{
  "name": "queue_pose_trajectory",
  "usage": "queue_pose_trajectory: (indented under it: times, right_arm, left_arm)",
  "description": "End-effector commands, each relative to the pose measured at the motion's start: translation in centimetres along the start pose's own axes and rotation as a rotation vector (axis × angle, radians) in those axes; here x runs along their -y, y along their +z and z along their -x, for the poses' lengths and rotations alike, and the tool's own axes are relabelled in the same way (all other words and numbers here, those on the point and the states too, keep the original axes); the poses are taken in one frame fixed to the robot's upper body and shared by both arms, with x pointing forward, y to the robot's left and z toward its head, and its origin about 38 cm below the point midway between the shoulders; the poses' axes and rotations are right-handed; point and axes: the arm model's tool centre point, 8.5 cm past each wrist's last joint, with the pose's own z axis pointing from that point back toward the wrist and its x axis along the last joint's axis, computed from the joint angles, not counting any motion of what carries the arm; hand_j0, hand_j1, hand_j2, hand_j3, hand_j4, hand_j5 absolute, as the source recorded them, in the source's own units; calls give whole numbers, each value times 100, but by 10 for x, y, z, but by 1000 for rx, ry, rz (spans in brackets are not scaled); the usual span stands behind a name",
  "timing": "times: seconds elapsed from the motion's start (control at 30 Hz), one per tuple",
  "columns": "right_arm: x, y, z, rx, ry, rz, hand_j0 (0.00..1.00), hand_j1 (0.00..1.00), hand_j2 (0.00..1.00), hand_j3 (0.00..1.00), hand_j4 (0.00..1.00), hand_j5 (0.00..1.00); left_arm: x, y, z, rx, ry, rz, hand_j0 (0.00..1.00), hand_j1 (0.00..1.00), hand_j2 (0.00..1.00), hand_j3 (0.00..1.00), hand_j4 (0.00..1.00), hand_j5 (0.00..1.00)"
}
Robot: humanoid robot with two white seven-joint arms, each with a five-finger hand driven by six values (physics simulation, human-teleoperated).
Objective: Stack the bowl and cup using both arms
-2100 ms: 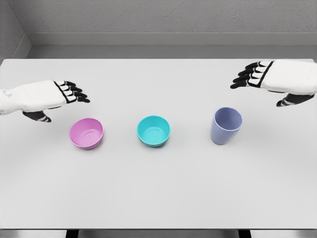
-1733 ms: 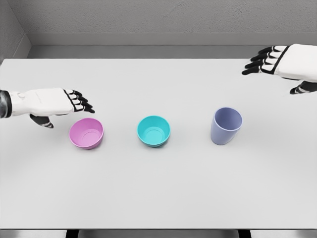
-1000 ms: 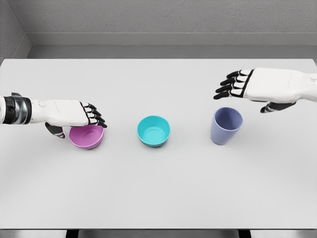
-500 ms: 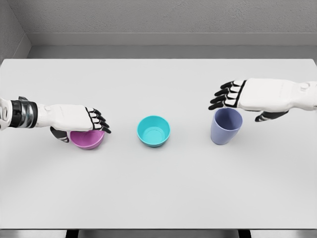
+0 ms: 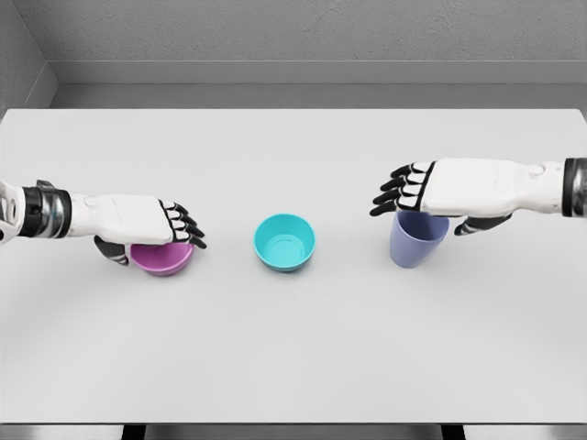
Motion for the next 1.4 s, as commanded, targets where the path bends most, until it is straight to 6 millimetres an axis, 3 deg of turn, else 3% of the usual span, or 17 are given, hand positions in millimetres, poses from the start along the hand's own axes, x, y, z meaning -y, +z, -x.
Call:
queue_pose_trajectory:
  times: [0.0, 0.3, 0.5, 0.83, 1.07, 1.17, 1.37]
  right_arm:
    - [-1, -1, 0, 0, -5, 0, 100, 100, 100, 100, 100, 100]
    - [-6, 0, 5, -14, -19, -9, 100, 100, 100, 100, 100, 100]
    - [-13, 3, 17, -45, -52, -14, 100, 100, 100, 100, 100, 100]
    - [-14, -3, 21, -48, -59, -7, 100, 100, 100, 100, 100, 100]
    - [-17, -6, 21, -47, -56, -15, 100, 100, 100, 100, 100, 100]
    - [-21, -9, 19, -37, -63, -28, 100, 100, 100, 100, 100, 100]
    - [-23, -11, 18, -33, -64, -35, 100, 100, 100, 100, 100, 100]
  left_arm:
    - [-1, -1, 0, 2, 3, -4, 100, 100, 100, 100, 100, 100]
    - [1, -2, -1, 7, 4, 2, 98, 98, 98, 98, 98, 98]
    - [0, -3, -2, 10, 2, 0, 66, 66, 66, 66, 66, 66]
    - [-2, -3, -3, 12, 0, -5, 64, 64, 64, 64, 64, 64]
    - [-47, 6, -10, 31, -90, -81, 64, 64, 64, 64, 64, 64]
    - [-78, -8, -18, 70, -131, -144, 64, 64, 64, 64, 64, 64]
    - [-108, -32, -35, 136, -166, -208, 65, 65, 65, 65, 65, 65]
